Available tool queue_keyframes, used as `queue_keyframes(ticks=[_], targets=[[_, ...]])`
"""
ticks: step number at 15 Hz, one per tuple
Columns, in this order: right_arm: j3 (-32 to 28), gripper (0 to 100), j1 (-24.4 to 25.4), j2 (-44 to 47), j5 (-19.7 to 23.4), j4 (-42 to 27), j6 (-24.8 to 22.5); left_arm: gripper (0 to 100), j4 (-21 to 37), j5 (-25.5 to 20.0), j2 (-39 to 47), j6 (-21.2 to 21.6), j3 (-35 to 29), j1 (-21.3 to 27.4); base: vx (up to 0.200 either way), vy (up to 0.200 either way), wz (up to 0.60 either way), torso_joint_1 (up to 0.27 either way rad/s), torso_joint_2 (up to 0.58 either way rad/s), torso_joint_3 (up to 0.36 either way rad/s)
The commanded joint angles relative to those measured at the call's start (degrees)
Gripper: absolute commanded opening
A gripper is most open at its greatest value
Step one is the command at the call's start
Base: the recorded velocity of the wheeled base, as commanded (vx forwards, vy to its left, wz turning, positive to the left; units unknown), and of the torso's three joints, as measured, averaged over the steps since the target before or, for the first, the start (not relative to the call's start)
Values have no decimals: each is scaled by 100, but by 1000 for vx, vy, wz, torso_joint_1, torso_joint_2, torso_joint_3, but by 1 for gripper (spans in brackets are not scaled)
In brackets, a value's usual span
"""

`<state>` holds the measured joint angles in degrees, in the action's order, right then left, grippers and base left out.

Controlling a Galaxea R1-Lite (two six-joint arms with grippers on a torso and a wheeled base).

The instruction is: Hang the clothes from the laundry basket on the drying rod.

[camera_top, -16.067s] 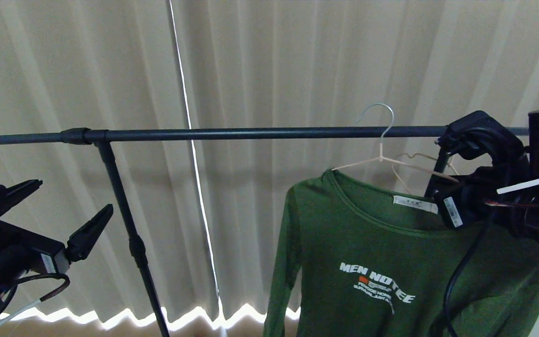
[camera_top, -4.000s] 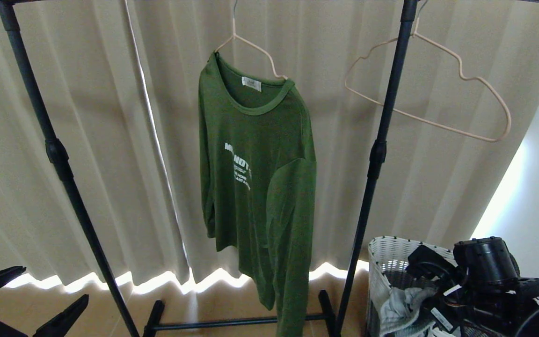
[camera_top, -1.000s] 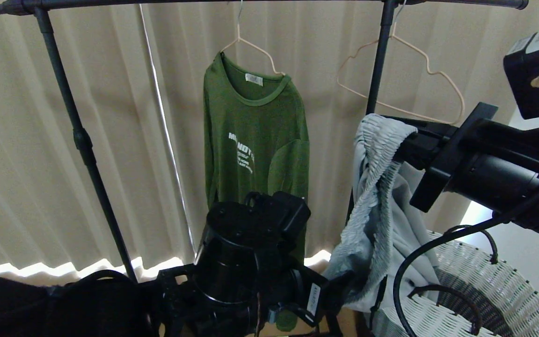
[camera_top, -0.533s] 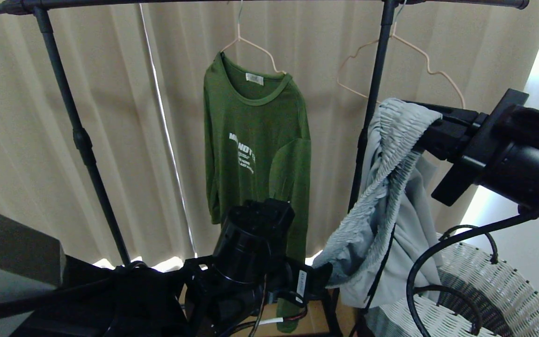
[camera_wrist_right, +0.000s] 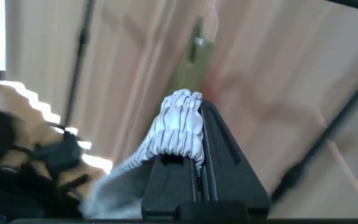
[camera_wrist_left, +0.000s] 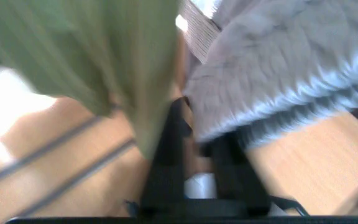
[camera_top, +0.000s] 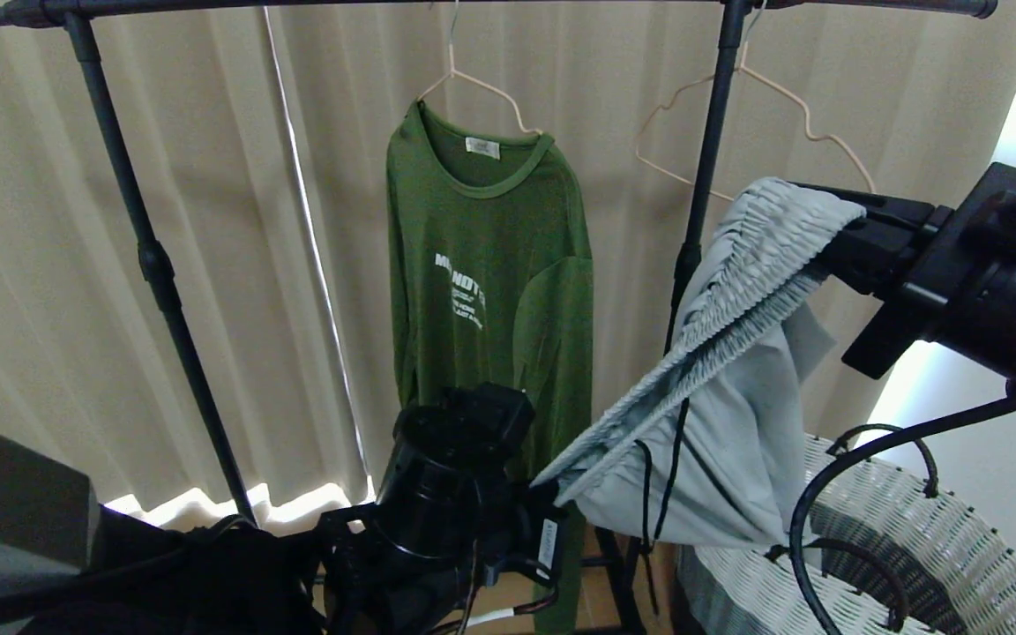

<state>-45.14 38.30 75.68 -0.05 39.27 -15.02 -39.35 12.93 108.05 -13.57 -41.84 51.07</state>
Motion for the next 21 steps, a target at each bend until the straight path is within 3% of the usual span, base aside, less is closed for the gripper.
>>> queue_keyframes(ticks=[1, 3, 5, 9, 13, 18, 21], targets=[[23, 0, -455, -18, -21, -139, -10, 0, -574, 403, -161, 662, 730, -158, 0, 0, 0, 0, 0, 0], [23, 0, -860, -18, -4, -262, -1, 0, -1699, 508, -451, 1506, 1547, -422, 0, 0, 0, 0, 0, 0], [5, 0, -991, -18, 5, -235, -1, 0, -1558, 491, -1172, 1744, 1486, -809, 0, 0, 0, 0, 0, 0], [-126, 0, -991, -132, 14, -191, 8, 0, 323, 464, -2279, 1787, 88, -1529, 0, 0, 0, 0, 0, 0], [-452, 0, -991, -255, 40, -200, 263, 0, 1949, 333, -2719, 1787, -1942, -1758, 0, 0, 0, 0, 0, 0], [-1199, 0, -983, -36, 181, -200, 482, 0, 2977, 86, -2622, 1796, -4139, -1556, 0, 0, 0, 0, 0, 0], [-1436, 0, -974, 52, 348, -200, 605, 0, 3118, 86, -2596, 1981, -4403, -1301, 0, 0, 0, 0, 0, 0]])
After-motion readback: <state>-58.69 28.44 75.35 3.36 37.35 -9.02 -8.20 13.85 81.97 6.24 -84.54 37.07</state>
